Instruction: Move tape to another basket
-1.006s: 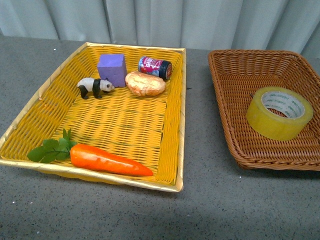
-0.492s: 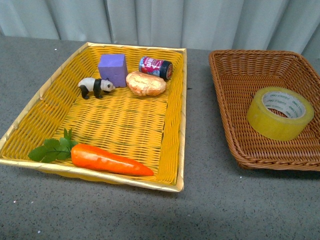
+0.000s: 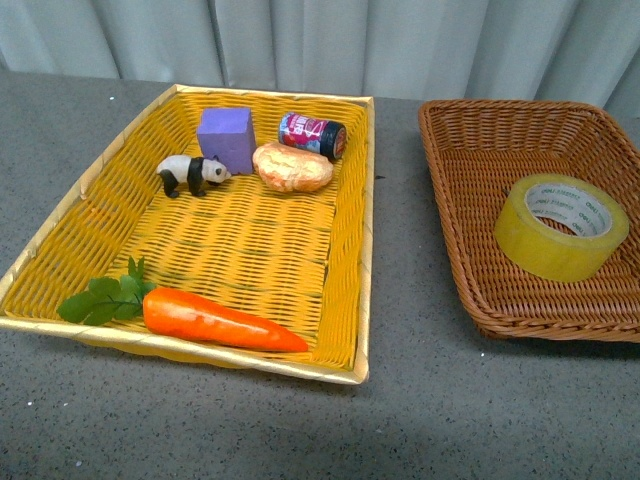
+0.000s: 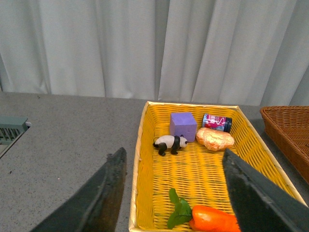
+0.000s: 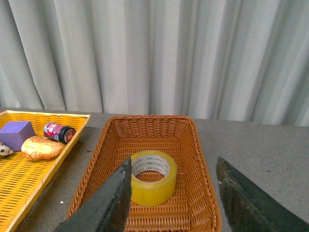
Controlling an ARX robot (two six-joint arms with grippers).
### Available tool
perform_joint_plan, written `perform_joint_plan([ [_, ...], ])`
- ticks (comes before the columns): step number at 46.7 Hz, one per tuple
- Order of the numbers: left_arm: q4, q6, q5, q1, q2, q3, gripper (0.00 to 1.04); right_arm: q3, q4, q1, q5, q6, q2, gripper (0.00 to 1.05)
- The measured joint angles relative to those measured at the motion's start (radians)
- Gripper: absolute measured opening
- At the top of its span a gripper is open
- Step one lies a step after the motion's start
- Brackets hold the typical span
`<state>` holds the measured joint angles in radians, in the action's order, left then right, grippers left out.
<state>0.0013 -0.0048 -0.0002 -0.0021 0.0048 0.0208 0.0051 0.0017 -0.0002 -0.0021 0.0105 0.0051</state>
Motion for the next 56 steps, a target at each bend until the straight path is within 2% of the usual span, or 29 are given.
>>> perform_joint_plan([
  [2, 0.0, 0.0, 0.0, 0.0, 0.0, 0.0, 0.69, 0.0, 0.0, 0.0, 0.0, 0.0, 0.0, 0.63],
  [6, 0.0, 0.0, 0.0, 0.0, 0.0, 0.0, 0.83, 0.0, 0.0, 0.0, 0.0, 0.0, 0.0, 0.78],
  [8, 0.0, 0.0, 0.0, 0.0, 0.0, 0.0, 0.95, 0.0, 0.0, 0.0, 0.0, 0.0, 0.0, 0.88],
  [10, 0.0, 0.001, 0.0, 0.0, 0.0, 0.0, 1.0, 0.0, 0.0, 0.0, 0.0, 0.0, 0.0, 0.97],
  [11, 0.0, 0.001, 0.0, 0.0, 0.0, 0.0, 0.98, 0.0, 0.0, 0.0, 0.0, -0.001, 0.0, 0.98],
  [13, 0.0, 0.001, 0.0, 0.0, 0.0, 0.0, 0.98, 0.0, 0.0, 0.0, 0.0, 0.0, 0.0, 0.95],
  [56, 0.0, 0.001, 0.0, 0.0, 0.0, 0.0, 0.98, 0.0, 0.0, 0.0, 0.0, 0.0, 0.0, 0.96],
])
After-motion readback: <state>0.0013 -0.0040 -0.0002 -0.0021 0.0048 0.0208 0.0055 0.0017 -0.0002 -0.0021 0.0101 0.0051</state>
